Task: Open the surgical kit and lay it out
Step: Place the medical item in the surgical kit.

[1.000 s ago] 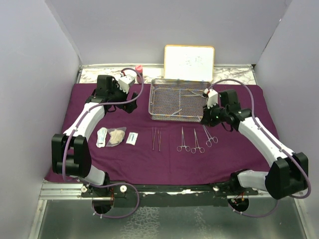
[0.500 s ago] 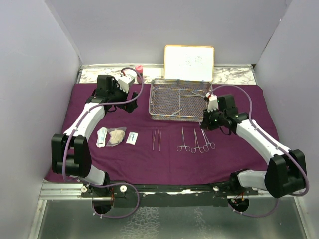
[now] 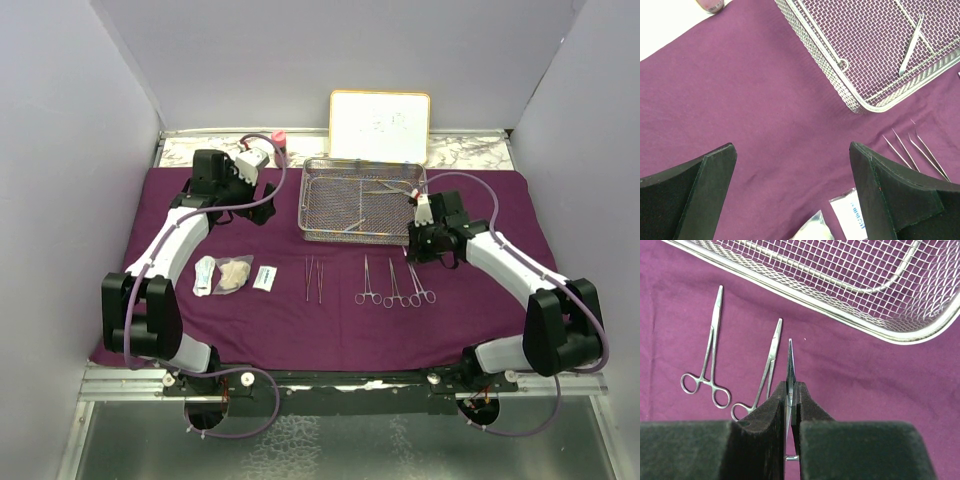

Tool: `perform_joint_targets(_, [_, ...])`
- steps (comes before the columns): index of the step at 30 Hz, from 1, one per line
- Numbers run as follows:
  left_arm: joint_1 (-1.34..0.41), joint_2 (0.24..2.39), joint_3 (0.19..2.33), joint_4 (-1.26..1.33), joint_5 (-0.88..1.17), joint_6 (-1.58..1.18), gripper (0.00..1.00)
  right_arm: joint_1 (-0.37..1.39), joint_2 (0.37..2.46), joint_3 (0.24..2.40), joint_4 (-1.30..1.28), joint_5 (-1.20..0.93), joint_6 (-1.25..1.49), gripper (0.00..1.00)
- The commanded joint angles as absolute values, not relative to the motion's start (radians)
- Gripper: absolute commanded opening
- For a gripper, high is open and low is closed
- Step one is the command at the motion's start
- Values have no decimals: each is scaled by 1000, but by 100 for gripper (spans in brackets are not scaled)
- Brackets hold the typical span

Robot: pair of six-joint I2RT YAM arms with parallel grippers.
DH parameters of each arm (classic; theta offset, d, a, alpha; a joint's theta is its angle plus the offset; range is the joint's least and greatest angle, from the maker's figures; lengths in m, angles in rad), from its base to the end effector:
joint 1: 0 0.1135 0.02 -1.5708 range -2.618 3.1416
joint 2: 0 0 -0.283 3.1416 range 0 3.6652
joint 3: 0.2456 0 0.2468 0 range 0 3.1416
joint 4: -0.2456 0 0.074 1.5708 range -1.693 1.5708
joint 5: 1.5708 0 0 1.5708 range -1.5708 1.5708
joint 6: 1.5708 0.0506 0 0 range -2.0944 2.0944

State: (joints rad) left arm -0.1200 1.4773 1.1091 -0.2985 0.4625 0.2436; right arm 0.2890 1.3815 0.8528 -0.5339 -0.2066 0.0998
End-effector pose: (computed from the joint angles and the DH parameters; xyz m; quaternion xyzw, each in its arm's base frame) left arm 0.3272 -0.0622 0.2913 0.2568 0.8431 -0.1795 0.4371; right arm 0.2499 0.0851 0.2146 -0.1167 0.9560 0.1462 0.2260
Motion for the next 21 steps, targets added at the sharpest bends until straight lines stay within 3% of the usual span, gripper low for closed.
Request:
perform_joint_targets(1, [-121,1430,1107,-269,478,229,99,285,1390,891,-563,-146,89,1])
perform_joint_targets(21, [-121,1405,1111,-269,485,215,99,282,1438,910,-578,-97,128,1])
